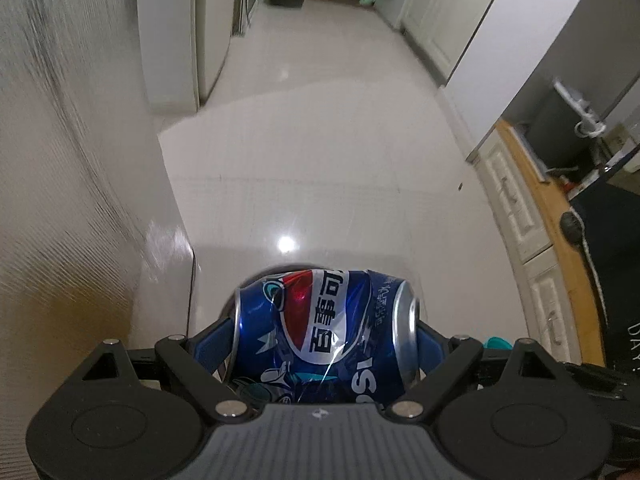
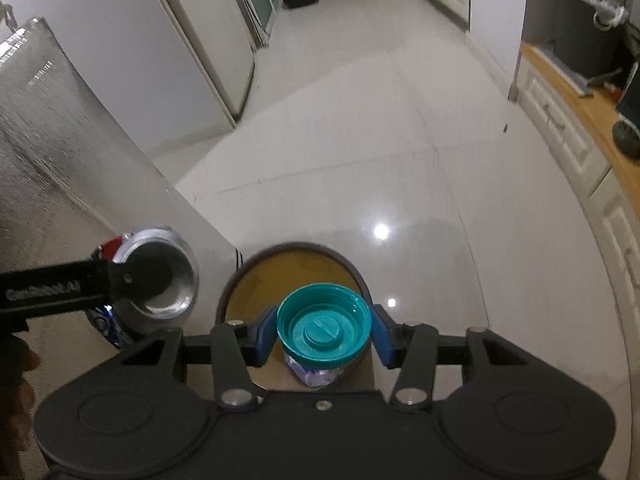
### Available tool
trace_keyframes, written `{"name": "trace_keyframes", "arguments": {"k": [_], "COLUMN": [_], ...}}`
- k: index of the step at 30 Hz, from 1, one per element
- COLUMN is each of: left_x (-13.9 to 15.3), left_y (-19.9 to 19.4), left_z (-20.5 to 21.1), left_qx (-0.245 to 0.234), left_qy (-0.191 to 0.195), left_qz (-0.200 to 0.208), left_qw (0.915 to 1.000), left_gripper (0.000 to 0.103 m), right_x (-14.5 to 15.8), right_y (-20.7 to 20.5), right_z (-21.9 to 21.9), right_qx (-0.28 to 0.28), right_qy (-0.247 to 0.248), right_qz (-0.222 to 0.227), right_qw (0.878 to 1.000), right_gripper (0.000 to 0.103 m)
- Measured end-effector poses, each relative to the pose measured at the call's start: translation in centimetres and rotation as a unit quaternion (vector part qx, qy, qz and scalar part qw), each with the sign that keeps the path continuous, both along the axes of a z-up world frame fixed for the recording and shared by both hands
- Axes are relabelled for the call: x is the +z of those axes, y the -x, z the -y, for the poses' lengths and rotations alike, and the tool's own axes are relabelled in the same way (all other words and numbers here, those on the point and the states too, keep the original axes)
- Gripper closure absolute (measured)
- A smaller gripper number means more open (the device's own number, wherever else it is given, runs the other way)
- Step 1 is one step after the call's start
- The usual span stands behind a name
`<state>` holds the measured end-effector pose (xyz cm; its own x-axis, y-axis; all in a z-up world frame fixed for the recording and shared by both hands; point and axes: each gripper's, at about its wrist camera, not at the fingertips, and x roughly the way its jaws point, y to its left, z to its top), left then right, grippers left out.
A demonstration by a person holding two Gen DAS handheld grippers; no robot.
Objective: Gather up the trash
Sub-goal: 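Carry the Pepsi can and teal cap over the yellow bin with both tools, then open the left tool over the bin while the right tool releases the teal cap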
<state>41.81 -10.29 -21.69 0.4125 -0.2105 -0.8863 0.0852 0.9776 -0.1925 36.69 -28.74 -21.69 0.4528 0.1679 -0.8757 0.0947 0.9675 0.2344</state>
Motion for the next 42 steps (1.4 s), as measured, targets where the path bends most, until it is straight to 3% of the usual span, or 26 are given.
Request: {"name": "trace_keyframes", "arguments": {"k": [6,15,19,32,34,36,42], "left_x": [-4.0,-7.6,-9.0,-10.8,-11.0,-11.1,-11.5], "left_y": [-1.9,-5.2,-5.8,-6.0,-6.0,-6.0,-5.7], "left_z": [0.8,1.7,1.7,-1.6,-2.7,-3.6,-4.7], "left_qx": [-0.008,-0.004,0.007,-0.004,0.006,0.015,0.009], "left_qy": [-0.001,0.013,0.022,-0.028,-0.035,-0.044,-0.072], "left_qz": [-0.016,-0.018,-0.027,-0.057,-0.064,-0.07,-0.099], "left_qw": [0.9998,0.9997,0.9994,0.998,0.9973,0.9965,0.9925], "left_gripper": [0.012,0.011,0.0,0.0,0.0,0.0,0.0], "right_x": [-2.6,-5.5,-6.2,-8.0,-8.1,-8.4,-8.9], "right_y": [-1.2,-2.7,-3.0,-4.9,-5.0,-5.0,-4.9], "right_z": [-0.1,-0.2,-0.4,-2.8,-3.1,-3.2,-3.3], "right_qx": [0.021,0.064,0.071,0.087,0.086,0.085,0.094], "right_qy": [-0.005,0.002,-0.002,-0.03,-0.026,-0.02,0.006], "right_qz": [-0.029,-0.051,-0.049,-0.023,-0.018,-0.02,-0.038], "right_qw": [0.999,0.997,0.996,0.995,0.996,0.996,0.995], "right_gripper": [0.053,0.053,0.053,0.052,0.038,0.015,0.003]}}
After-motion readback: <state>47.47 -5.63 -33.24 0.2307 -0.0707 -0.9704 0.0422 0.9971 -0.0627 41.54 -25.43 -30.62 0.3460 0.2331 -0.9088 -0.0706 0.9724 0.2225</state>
